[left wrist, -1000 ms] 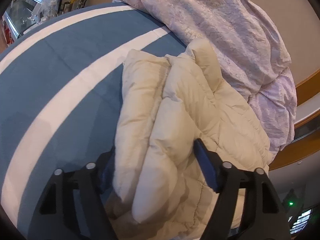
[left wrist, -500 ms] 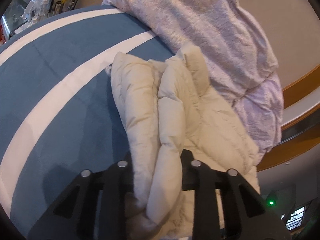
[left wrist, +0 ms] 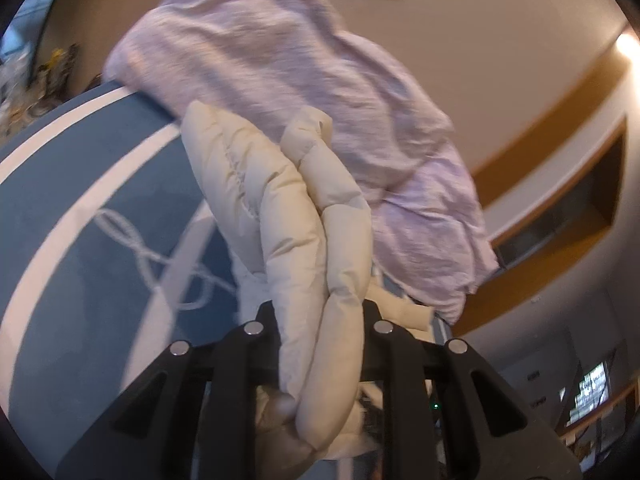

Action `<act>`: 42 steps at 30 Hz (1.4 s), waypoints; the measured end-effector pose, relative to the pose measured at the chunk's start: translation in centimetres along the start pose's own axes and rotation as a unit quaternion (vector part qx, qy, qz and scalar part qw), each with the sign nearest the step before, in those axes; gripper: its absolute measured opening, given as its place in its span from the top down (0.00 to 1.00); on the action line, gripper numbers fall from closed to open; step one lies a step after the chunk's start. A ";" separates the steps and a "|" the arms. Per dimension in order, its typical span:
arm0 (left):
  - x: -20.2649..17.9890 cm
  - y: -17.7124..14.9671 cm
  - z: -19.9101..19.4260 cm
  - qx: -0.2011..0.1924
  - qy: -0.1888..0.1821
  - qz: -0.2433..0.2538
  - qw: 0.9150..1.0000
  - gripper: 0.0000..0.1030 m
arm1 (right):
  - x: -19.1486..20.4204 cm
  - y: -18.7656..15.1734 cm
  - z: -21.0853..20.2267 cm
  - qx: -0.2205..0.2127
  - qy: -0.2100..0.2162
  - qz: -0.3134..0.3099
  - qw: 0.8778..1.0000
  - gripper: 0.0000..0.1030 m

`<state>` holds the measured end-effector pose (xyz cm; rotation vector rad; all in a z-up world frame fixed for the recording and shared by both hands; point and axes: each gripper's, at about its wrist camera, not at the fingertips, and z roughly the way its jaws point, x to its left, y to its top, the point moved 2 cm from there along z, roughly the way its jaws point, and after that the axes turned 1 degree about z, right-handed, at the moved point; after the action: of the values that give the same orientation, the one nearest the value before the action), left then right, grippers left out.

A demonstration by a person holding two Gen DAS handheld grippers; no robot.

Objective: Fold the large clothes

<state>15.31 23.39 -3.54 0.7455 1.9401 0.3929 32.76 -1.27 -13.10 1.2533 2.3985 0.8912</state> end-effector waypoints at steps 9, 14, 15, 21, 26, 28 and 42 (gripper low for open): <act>-7.6 -2.3 3.7 0.041 -0.049 0.058 0.996 0.81 | 0.0 0.1 -0.2 0.000 0.003 0.004 1.000 0.36; -10.0 -3.9 6.4 0.066 -0.054 0.071 0.994 0.81 | -0.4 0.1 -0.1 0.001 0.009 0.008 1.000 0.36; -10.2 -4.1 6.7 0.068 -0.054 0.072 0.994 0.81 | -0.4 0.1 -0.1 0.001 0.010 0.010 1.000 0.36; -11.6 -5.0 8.5 0.082 -0.059 0.075 0.992 0.81 | -0.9 0.1 0.1 0.001 0.017 0.016 1.000 0.36; -12.4 -5.7 9.2 0.092 -0.068 0.075 0.991 0.81 | -1.1 0.1 0.0 0.002 0.022 0.021 1.000 0.36; -12.8 -6.0 9.5 0.095 -0.071 0.075 0.990 0.81 | -1.3 0.1 0.0 0.001 0.024 0.023 0.999 0.36; -14.9 -8.8 11.9 0.115 -0.064 0.080 0.988 0.81 | -4.2 -0.7 -3.1 -0.013 0.046 0.044 0.998 0.36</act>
<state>27.81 6.51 -3.77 1.0549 1.8288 0.2121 33.13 -6.17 -11.26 1.3448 2.4102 1.0227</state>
